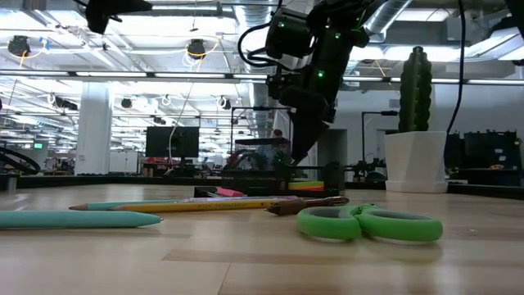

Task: Pick and place office supplies into organizer
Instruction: Put the pink eraser into the black desk organizer

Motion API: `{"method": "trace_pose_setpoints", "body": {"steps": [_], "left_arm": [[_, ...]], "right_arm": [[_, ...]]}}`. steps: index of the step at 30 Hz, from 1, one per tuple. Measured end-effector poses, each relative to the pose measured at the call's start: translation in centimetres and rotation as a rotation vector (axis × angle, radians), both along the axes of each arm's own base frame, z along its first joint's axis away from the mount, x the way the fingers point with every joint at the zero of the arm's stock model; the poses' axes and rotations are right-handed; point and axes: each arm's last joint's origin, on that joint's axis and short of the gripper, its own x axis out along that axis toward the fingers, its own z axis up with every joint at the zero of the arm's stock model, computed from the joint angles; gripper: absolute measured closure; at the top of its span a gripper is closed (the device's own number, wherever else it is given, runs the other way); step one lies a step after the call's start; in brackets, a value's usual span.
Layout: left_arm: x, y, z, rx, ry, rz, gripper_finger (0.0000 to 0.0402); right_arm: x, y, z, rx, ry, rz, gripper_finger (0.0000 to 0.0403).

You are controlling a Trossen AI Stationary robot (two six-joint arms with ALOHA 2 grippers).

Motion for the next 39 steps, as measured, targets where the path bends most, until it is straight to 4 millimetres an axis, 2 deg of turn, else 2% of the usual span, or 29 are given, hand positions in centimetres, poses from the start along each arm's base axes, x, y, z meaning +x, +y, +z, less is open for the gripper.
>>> {"method": "trace_pose_setpoints", "body": {"steps": [4, 8, 13, 17, 24, 30, 34, 39], "left_arm": [[1.6, -0.6, -1.1, 0.010, 0.105, -0.082, 0.0248], [3.5, -1.5, -2.5, -0.005, 0.222, -0.237, 0.0248], [5.6, -1.5, -4.2, 0.009, 0.350, -0.251, 0.0248], [7.6, -0.7, -5.9, 0.037, 0.470, -0.292, 0.0248], [10.8, 1.8, -9.7, 0.002, 0.646, -0.509, 0.0248], [13.3, 3.0, -11.8, 0.133, 0.728, -0.708, 0.0244], [15.3, 3.1, -13.0, 0.239, 0.798, -0.817, 0.0222], [17.8, 3.4, -14.9, 0.299, 0.938, -0.919, 0.0176]], "right_arm": [[0.0, 0.0, 0.0, 0.032, -0.015, -0.077, 0.0262], [-0.1, 0.3, 0.1, 0.133, -0.021, -0.100, 0.0230], [-0.1, 0.8, 1.5, 0.262, 0.014, -0.083, 0.0200], [0.3, 1.3, 3.6, 0.308, 0.018, -0.063, 0.0186], [1.1, 1.7, 7.9, 0.436, -0.037, -0.130, 0.0184], [1.3, 2.9, 11.6, 0.454, -0.072, -0.132, 0.0184], [1.4, 4.2, 13.6, 0.470, -0.119, -0.120, 0.0184], [1.5, 5.9, 15.8, 0.483, -0.184, -0.079, 0.0184]]}}
